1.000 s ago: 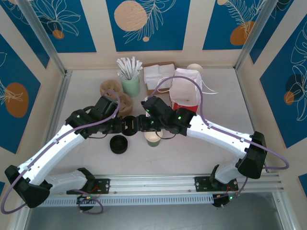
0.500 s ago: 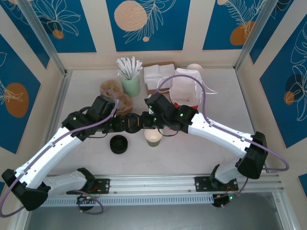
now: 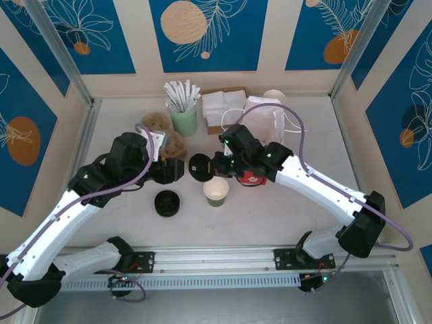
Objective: Pack the takeout coffee
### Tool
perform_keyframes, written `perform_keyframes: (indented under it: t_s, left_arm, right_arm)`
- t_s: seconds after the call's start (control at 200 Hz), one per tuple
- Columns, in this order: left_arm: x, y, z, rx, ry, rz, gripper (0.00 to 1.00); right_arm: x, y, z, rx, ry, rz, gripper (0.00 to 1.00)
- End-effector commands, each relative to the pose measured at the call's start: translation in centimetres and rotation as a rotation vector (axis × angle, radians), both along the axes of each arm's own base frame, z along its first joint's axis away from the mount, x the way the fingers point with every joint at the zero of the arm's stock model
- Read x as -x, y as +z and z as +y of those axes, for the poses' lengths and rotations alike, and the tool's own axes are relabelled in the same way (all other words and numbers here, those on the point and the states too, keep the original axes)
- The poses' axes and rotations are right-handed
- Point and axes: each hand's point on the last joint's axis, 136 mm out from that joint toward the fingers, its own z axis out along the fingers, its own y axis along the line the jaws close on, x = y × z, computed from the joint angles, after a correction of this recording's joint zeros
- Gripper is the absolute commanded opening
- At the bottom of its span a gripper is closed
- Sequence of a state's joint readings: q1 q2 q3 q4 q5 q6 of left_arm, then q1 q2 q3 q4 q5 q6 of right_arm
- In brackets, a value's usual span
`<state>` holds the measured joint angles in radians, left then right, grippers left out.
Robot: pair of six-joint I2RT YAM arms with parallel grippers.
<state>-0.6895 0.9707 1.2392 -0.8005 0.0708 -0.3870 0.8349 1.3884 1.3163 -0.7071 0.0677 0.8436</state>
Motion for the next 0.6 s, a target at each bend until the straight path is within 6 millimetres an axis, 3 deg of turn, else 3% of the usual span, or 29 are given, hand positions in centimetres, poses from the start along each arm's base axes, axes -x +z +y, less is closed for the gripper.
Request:
perform_keyframes:
  t_s: [0.0, 0.14, 0.235, 0.315, 0.405, 0.595]
  left_arm:
    - [0.5, 4.2, -1.2, -0.020, -0.187, -0.269, 0.65]
    - [2.3, 5.9, -3.2, -0.019, -0.424, -0.472, 0.64]
    - [3.3, 5.9, -4.5, -0.031, -0.569, -0.595, 0.63]
    - [3.7, 5.4, -5.2, -0.055, -0.653, -0.689, 0.64]
    - [4.9, 4.0, -6.0, -0.096, -0.799, -0.815, 0.72]
    - [6.4, 1.7, -7.1, -0.147, -0.998, -0.912, 0.71]
  right_arm:
    - [2.2, 0.8, -1.3, 0.012, 0.072, 0.061, 0.00]
    - [3.2, 1.1, -2.6, 0.016, 0.095, 0.104, 0.00]
    - [3.8, 1.3, -3.1, 0.016, 0.118, 0.128, 0.00]
    - [4.2, 1.4, -3.6, 0.015, 0.135, 0.151, 0.00]
    - [4.4, 1.5, -4.1, 0.015, 0.148, 0.169, 0.00]
    - [4.4, 1.2, -4.8, 0.028, 0.161, 0.182, 0.00]
